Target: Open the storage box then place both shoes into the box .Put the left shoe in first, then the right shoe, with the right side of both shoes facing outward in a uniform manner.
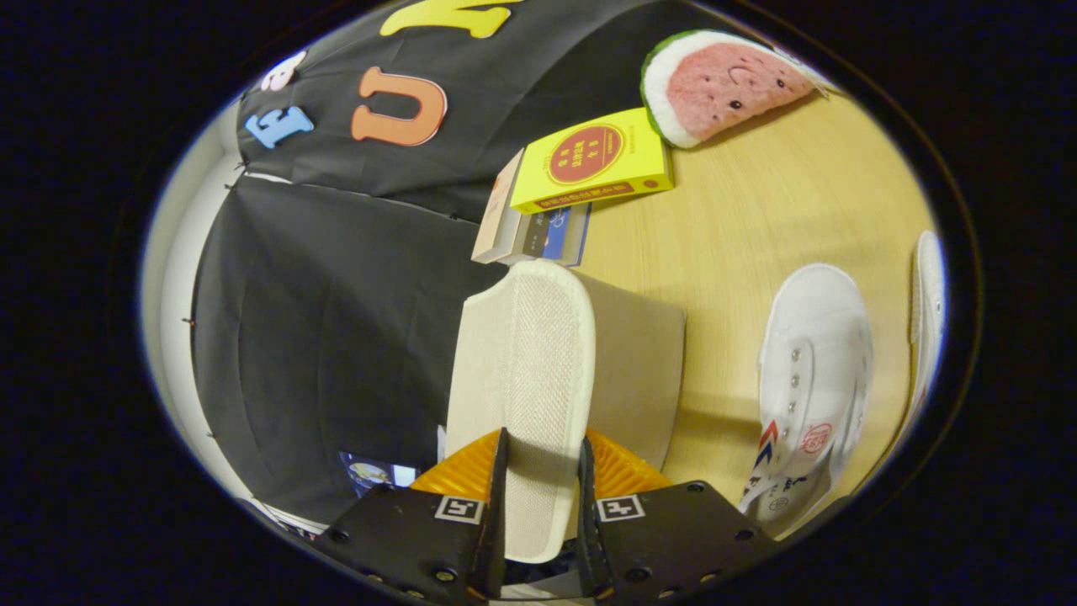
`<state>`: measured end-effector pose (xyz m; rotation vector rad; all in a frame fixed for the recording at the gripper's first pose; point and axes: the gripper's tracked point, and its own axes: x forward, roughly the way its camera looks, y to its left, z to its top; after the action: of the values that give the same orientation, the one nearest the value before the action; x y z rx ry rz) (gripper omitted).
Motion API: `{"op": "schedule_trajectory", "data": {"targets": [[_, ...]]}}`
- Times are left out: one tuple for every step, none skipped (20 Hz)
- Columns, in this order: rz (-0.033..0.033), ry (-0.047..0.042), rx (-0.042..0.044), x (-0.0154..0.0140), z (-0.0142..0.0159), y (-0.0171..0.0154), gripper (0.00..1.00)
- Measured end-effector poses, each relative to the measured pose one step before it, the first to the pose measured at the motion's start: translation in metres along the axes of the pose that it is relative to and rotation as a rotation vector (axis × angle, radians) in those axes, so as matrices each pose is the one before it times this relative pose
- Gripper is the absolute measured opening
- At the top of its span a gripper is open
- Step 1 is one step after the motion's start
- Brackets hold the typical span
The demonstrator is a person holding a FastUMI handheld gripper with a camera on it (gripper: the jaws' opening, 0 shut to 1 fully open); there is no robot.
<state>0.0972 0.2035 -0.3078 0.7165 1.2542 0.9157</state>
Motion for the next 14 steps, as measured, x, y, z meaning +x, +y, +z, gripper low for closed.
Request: {"op": "schedule_trajectory", "data": {"targets": [[-0.01447, -0.00337, -0.00359, -0.00229, 0.00034, -0.00182, 0.34], [0.0321, -0.05717, 0.05296, -0.00218, 0.01321, 0.01124, 0.22], [0.0034, -0.03637, 0.03671, -0.00407, 0.01612, 0.00076, 0.11], [-0.0264, -0.01329, -0.00149, -0.00242, -0.00133, -0.00439, 0.0], [-0.01062, 0.01307, -0.01797, -0.00191, -0.00388, 0.00439, 0.0], [-0.00877, 0.00634, -0.0135, -0.00407, -0.00305, 0.0077, 0.0], [-0.00384, 0.00278, -0.01212, -0.00316, -0.00107, 0.00989, 0.0], [0.01662, -0.00596, -0.00179, -0.0033, 0.00054, 0.01478, 0.0], [0.02321, -0.01131, 0.0056, -0.00308, 0.00222, 0.01672, 0.0], [0.03067, -0.00683, 0.0036, -0.00311, 0.00103, 0.02135, 0.0], [0.01696, -0.00147, -0.00736, -0.00173, -0.00033, 0.01846, 0.0], [0.01081, -0.00291, -0.01629, 0.00024, -0.00016, 0.01946, 0.0], [0.00172, -0.00199, -0.01975, 0.00431, 0.00088, 0.01879, 0.0], [-0.00362, 0.00122, -0.02388, 0.007, -0.00164, 0.01819, 0.0]]}}
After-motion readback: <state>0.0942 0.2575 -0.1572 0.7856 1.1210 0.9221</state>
